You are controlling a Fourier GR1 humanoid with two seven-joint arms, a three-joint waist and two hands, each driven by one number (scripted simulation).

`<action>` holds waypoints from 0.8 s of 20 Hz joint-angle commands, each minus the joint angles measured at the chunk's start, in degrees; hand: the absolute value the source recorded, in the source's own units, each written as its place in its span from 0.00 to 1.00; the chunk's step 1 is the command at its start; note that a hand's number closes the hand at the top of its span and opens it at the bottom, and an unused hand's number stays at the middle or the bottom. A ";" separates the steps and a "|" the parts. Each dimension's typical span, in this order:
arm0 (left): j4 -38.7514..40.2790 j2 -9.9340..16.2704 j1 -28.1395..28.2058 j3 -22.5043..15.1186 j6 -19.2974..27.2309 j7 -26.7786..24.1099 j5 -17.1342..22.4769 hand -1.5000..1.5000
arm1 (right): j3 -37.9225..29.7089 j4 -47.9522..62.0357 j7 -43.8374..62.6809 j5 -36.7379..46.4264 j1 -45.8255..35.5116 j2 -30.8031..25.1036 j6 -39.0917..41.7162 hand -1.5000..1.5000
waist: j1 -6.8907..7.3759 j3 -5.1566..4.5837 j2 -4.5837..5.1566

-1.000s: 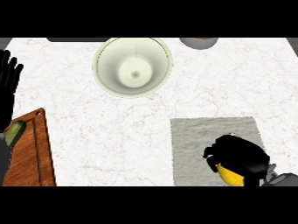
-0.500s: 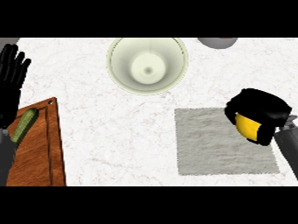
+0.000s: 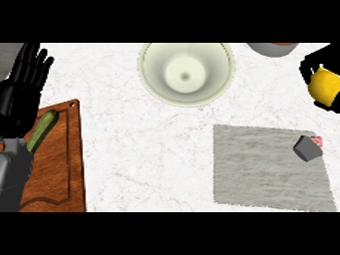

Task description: Pick the lemon from the placemat and place it in the bowl

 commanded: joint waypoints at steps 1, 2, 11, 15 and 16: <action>0.42 -0.71 -1.69 -1.07 0.30 1.20 -0.28 0.50 | -4.62 7.59 -3.36 -2.50 -7.42 -2.26 -1.85 1.00 | 0.04 0.08 -0.06; -0.23 -0.66 -1.80 -0.91 0.80 0.87 -0.62 0.50 | -4.89 9.41 -3.89 -2.34 -8.13 -2.92 -2.34 1.00 | 0.66 0.09 0.00; 1.63 -1.03 -2.53 -1.19 1.65 1.14 -1.62 0.50 | -9.22 20.34 -15.21 -12.45 -21.48 -3.90 3.03 1.00 | -0.15 -0.16 -0.88; 2.75 -0.32 -2.71 0.00 1.28 0.90 -1.03 0.50 | -10.33 24.96 -16.91 -17.18 -26.44 -2.98 8.42 1.00 | -0.83 -0.28 -1.30; 2.65 0.04 -2.79 -0.47 1.32 1.44 -1.71 0.50 | -9.83 25.97 -16.58 -17.94 -28.17 -2.64 11.06 1.00 | -1.01 -0.32 -1.62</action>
